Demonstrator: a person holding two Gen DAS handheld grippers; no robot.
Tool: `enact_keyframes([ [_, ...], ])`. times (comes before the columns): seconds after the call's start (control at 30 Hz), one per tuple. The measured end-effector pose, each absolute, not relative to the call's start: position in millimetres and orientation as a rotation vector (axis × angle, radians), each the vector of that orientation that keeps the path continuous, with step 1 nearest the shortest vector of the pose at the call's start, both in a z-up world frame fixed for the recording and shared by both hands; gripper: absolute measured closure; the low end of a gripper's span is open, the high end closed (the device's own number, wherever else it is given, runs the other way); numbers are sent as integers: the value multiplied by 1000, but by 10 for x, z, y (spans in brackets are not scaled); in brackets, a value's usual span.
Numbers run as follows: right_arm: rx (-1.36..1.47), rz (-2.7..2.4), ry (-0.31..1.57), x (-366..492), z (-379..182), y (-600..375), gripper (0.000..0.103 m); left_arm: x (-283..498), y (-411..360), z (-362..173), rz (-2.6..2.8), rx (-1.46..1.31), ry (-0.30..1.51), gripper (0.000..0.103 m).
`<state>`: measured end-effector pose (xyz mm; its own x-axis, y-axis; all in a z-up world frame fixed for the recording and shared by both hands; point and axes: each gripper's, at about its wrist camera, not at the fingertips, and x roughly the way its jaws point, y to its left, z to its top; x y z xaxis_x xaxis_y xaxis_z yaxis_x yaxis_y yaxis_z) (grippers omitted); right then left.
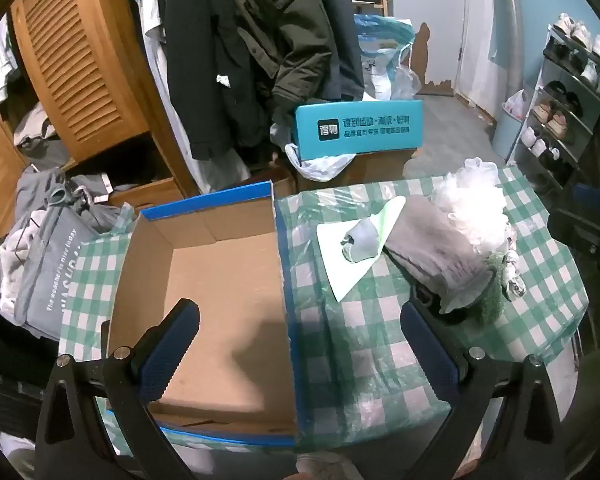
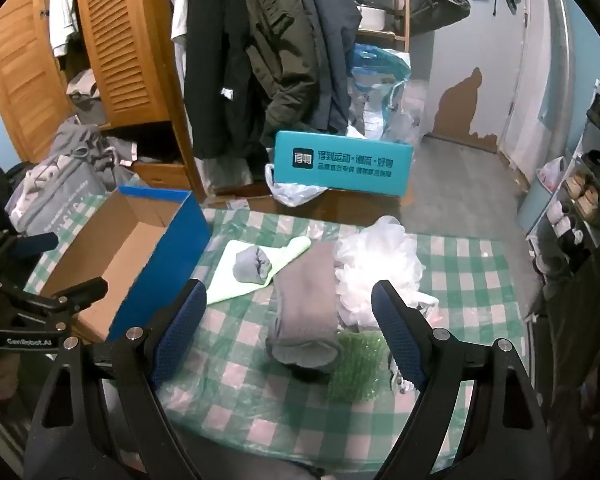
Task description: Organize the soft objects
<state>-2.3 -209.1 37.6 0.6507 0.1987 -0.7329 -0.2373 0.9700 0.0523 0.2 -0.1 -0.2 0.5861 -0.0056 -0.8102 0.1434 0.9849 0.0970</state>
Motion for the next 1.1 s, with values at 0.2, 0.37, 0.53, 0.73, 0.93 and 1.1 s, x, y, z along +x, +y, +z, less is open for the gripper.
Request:
enact_keyframes([
  [0.2,-65,241,839,-12,361,-2088,19,39,2,5,-83,160,941,1],
  [0.37,-55,247,845,23,337,-2100,19,53,21,44,-81,155,929,1],
  [0.53,-60,246,853,30,312,-2077,19,20,32,36,-79,146,925,1],
  [0.73,-64,243,846,-22,356,-2057,19,-1,41,24,-81,145,921,1],
  [0.93,-62,246,849,-20,325,-2077,19,3,39,16,-77,146,922,1],
  [1.1,-61,247,851,-13,334,-2076,19,-9,38,12,-76,145,923,1],
])
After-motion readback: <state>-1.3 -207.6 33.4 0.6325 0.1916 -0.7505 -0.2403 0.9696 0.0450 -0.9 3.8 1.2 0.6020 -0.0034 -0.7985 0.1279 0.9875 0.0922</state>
